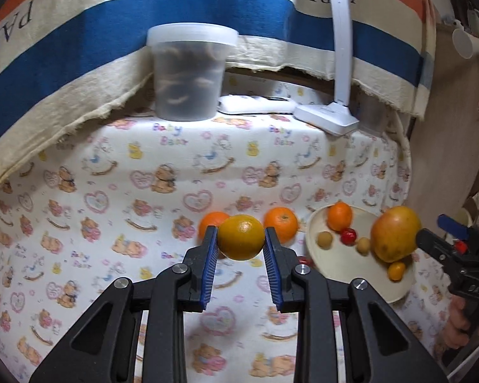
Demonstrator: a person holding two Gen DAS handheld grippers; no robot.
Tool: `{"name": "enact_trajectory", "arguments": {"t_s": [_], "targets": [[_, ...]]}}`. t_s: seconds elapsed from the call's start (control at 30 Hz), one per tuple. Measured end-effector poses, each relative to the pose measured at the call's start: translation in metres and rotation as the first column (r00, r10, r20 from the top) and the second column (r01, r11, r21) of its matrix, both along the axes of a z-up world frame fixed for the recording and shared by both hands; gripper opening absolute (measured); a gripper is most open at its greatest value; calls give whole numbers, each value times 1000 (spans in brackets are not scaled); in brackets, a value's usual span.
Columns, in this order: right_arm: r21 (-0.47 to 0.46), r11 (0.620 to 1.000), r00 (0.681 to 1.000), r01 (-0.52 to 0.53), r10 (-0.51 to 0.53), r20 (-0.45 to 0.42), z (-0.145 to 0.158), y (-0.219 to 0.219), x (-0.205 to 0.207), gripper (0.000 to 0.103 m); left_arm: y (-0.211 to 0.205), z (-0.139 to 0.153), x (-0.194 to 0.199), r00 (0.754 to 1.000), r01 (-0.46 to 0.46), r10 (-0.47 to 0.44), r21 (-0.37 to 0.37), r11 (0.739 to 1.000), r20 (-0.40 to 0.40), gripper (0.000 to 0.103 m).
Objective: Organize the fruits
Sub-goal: 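Lift the yellow-orange fruit up off the cloth with the left gripper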
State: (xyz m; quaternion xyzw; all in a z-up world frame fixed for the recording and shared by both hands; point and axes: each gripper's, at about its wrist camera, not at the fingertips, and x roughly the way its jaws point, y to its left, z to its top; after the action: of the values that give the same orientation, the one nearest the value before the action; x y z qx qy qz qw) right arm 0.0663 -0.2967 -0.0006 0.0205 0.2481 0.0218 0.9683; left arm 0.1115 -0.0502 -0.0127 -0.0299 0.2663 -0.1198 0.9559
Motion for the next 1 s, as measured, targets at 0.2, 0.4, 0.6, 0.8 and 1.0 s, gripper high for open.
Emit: {"name": "enact_trajectory", "arguments": {"t_s": [0.2,0.4,0.6,0.8,1.0], "targets": [[37,998,998,-48,49,-26,-3,3,0,103,23,-11,1,997,-59,60,-7,998,40,27],[38,999,1000,-13,13,12,0,-1,0,103,51,-16,10,984,-171,174,-59,983,37,27],[105,994,995,-40,49,-82,2,9,16,103,69,-19,16,977,-211,213,-86,974,22,27],[88,990,986,-107,117,-121,10,64,37,95,65,-22,16,979,-202,204,-82,976,17,27],[62,982,959,-178,187,-213,7,120,68,80,92,-12,16,974,-215,222,-116,970,50,27]]}}
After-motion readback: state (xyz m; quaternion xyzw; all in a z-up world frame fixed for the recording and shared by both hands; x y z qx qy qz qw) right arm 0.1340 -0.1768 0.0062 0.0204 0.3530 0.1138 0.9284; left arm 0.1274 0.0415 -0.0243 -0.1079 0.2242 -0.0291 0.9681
